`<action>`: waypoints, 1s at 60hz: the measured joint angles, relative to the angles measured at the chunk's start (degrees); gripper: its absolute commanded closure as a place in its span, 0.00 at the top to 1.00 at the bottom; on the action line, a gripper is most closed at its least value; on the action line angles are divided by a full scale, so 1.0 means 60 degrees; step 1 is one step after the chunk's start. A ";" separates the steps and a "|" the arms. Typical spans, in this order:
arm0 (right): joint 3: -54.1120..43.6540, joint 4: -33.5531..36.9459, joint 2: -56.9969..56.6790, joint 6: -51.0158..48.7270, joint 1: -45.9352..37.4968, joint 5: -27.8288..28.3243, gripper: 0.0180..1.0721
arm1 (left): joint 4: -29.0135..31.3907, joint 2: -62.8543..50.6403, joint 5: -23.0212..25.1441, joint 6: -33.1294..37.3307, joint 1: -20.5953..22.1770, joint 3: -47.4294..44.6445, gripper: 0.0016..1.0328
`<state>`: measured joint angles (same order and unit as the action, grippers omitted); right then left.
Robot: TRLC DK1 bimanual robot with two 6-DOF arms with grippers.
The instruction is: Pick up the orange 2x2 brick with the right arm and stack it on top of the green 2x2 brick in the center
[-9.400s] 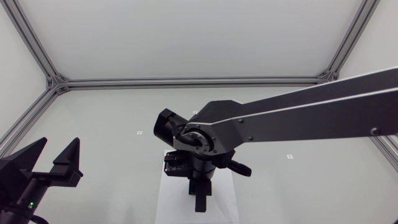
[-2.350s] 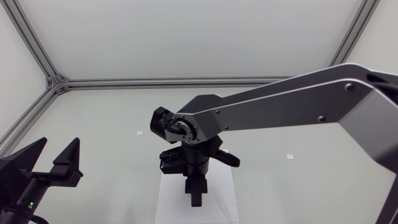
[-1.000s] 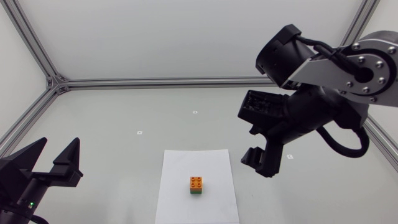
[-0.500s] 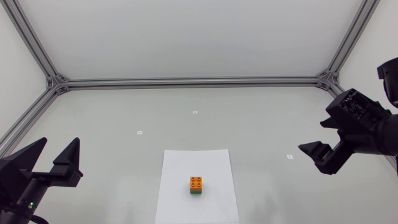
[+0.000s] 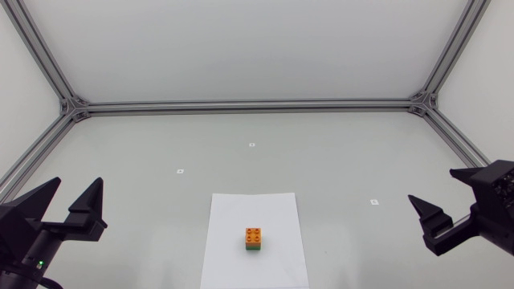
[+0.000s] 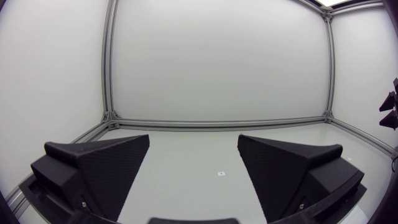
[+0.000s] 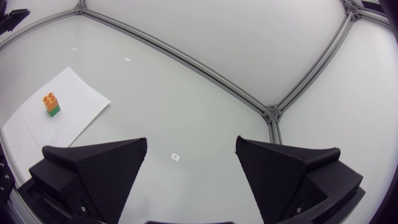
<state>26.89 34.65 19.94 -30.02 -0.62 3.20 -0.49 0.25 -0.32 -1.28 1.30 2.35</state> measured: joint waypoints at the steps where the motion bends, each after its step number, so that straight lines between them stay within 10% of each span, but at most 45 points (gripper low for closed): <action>1: -0.0058 0.0000 -0.0087 0.0102 -0.0007 -0.0047 0.96 | 0.0000 0.0000 -0.0004 0.0000 -0.0004 0.0000 0.96; 60: -0.3260 -0.4273 -0.2830 0.3639 -0.0036 -0.0484 0.96 | 0.0000 0.0000 -0.0004 0.0004 -0.0004 0.0000 0.96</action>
<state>7.33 9.02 2.96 -8.19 -0.84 0.30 -0.49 0.25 -0.34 -1.26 1.28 2.35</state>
